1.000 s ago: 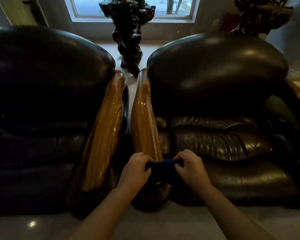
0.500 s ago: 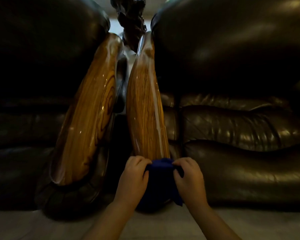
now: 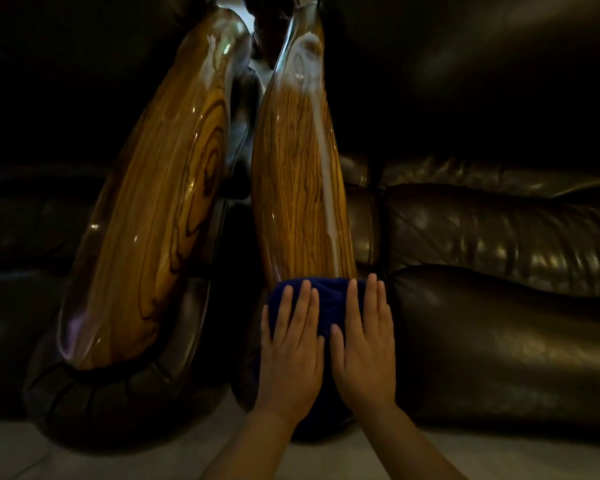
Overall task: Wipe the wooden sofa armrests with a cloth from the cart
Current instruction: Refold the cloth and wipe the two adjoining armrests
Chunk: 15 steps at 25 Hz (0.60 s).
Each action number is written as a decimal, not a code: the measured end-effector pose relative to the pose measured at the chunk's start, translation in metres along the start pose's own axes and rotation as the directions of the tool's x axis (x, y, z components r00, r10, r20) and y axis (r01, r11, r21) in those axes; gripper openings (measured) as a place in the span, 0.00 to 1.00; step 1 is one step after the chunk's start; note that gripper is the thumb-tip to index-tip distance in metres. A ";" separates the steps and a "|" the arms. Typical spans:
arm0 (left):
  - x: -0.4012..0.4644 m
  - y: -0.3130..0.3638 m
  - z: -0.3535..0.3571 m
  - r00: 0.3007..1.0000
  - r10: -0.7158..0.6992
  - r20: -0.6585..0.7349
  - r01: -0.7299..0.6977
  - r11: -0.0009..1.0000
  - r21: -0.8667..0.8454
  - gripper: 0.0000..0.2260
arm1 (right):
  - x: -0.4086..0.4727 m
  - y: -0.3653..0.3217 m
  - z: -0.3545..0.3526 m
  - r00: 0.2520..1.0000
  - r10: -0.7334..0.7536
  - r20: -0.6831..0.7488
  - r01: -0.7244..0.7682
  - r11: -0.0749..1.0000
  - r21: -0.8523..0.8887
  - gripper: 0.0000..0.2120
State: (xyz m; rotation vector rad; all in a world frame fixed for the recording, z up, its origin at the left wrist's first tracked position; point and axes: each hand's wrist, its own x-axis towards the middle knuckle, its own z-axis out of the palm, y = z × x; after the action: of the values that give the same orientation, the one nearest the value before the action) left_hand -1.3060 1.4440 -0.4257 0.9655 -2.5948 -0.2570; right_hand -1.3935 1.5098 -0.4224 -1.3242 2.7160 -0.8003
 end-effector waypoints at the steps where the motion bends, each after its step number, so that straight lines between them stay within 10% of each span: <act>1: 0.002 -0.001 0.006 0.999 -0.039 0.012 0.039 0.999 -0.006 0.27 | 0.002 -0.001 0.005 1.000 0.017 -0.018 -0.018 1.000 -0.019 0.29; 15: 0.057 -0.006 0.005 0.984 -0.171 -0.039 0.171 0.985 0.002 0.29 | 0.065 -0.009 0.012 0.999 -0.016 -0.051 0.010 0.993 -0.114 0.26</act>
State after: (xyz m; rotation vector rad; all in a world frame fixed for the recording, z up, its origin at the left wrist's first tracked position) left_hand -1.3445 1.4016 -0.4169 1.1858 -2.4815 -0.2723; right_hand -1.4254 1.4518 -0.4158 -1.3625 2.8357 -0.6999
